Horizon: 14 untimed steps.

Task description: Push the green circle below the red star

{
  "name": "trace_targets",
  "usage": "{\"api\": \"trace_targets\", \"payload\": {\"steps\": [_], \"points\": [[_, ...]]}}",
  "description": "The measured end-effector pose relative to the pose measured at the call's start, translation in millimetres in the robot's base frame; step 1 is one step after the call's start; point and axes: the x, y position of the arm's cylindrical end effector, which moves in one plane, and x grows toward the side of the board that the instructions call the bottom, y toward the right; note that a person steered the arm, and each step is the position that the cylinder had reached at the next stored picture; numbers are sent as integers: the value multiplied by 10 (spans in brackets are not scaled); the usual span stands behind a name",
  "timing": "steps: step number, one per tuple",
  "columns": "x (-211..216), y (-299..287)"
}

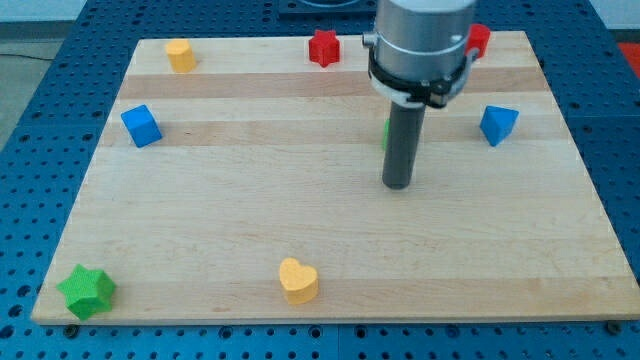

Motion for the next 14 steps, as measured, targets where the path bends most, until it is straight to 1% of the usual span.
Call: {"api": "trace_targets", "payload": {"steps": [1, 2, 3, 4, 5, 6, 7, 8, 9, 10, 11, 12, 13, 14], "points": [[-509, 158], [-484, -851], [-464, -1087], [-403, -673], [-711, -381], [-888, -274], [-757, -1427], [-680, -1685], [-677, -1692], [-212, -1440], [129, -1038], [-62, -621], [-895, 132], [-1139, 452]]}}
